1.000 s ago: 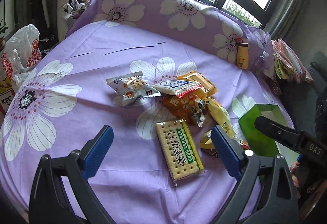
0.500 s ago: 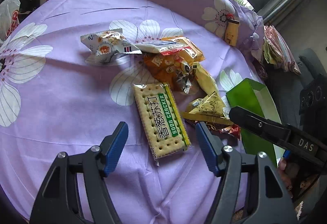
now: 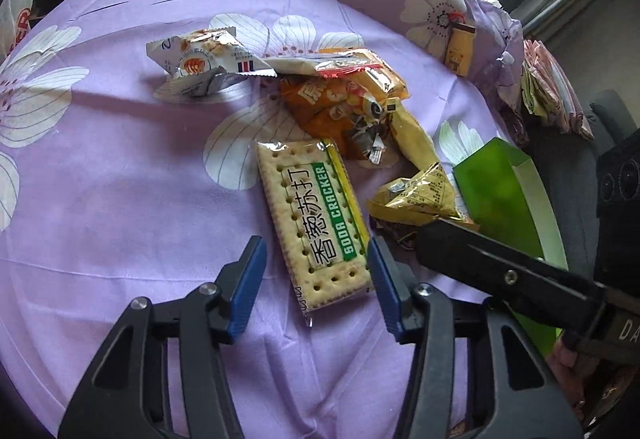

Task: Organize snacks
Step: 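Grasp the soda cracker packet with the right gripper, then carry the cracker packet into the green box and open the right gripper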

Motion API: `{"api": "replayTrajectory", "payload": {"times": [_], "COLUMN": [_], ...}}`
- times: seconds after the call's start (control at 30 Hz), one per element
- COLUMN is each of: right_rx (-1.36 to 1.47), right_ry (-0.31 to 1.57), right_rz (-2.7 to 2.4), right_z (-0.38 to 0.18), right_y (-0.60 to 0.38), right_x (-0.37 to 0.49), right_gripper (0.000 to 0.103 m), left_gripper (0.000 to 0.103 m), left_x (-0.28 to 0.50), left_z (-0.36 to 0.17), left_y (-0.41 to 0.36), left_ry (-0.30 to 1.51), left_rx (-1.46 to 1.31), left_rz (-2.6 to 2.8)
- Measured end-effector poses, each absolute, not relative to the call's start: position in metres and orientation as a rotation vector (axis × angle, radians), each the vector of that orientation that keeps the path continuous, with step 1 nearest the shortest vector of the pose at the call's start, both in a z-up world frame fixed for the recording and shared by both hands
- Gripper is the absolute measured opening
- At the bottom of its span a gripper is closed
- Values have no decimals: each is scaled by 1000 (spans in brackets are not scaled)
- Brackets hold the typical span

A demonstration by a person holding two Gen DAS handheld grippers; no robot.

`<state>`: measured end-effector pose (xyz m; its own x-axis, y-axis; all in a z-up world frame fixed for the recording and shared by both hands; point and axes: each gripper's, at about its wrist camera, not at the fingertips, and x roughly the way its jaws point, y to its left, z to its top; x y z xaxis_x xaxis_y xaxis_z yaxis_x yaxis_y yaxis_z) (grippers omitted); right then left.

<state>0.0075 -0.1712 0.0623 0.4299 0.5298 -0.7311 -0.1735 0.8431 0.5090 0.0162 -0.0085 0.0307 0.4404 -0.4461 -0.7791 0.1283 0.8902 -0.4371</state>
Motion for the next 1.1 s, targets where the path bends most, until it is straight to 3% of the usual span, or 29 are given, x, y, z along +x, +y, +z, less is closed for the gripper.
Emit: {"api": "replayTrajectory", "payload": {"times": [0.4,0.53,0.63,0.87,1.1], "right_rx": [387,442,470,487,478], "right_ry": [1126,1161,1159,1110,974], "right_rz": [381,400,426,430,394], "right_z": [23,10,5,19,70], "right_y": [-159,-164,-167,-170,-185], "right_x": [39,45,46,32,-1], "right_gripper": [39,49,51,51,51], "left_gripper": [46,44,41,39,39], "left_x": [18,19,19,8,-13], "left_z": [20,19,20,41,84], "left_y": [-10,-15,-16,-29,-47], "left_ry": [1049,1033,1024,946,819], "left_rx": [-331,-321,-326,-228,-215], "left_rz": [-380,-401,-419,-415,-485]}}
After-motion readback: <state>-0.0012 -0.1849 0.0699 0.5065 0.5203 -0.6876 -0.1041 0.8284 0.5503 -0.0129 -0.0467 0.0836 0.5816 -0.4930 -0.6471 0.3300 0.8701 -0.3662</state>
